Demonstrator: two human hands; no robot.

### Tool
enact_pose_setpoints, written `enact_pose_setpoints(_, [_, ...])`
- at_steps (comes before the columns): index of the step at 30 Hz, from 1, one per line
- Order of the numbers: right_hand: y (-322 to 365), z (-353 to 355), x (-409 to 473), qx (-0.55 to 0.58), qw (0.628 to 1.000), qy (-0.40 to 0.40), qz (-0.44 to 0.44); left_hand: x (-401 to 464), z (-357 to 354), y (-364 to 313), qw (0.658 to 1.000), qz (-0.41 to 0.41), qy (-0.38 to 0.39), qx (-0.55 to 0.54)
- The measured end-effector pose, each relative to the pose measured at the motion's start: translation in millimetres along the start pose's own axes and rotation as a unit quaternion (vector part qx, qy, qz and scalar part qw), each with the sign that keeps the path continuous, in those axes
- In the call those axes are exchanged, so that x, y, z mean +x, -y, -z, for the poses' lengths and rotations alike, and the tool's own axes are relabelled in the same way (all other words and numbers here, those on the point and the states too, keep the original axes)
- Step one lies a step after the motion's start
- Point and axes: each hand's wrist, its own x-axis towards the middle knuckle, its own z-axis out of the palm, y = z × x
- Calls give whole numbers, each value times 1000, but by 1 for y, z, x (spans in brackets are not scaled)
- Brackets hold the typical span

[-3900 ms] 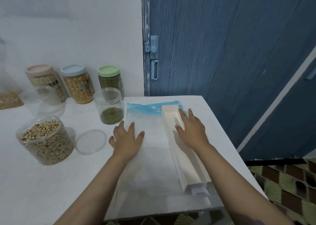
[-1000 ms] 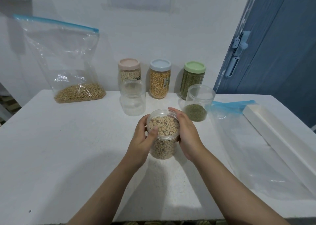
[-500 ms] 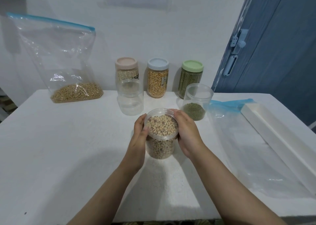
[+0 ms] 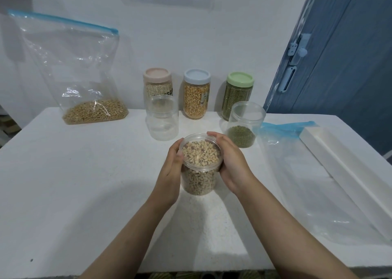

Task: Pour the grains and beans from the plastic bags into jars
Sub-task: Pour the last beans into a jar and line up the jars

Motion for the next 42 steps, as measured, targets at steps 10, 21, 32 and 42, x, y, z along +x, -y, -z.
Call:
enact_pose_setpoints(10, [-4,1,-6,27,1000,2,3,0,3,5,1000,26,-9,-3])
enact_pose_setpoints(21, [-8,3,-6,26,1000,-4,15,5,7,6,999,29,-20,-6])
enact_pose_setpoints(32, [-10,4,-4,23,999,-3,28,7,7,1,998,47,-25,-28])
enact_pose_setpoints(42, [-10,5,-3,25,999,5,33,7,9,-1,999,45,-3,-1])
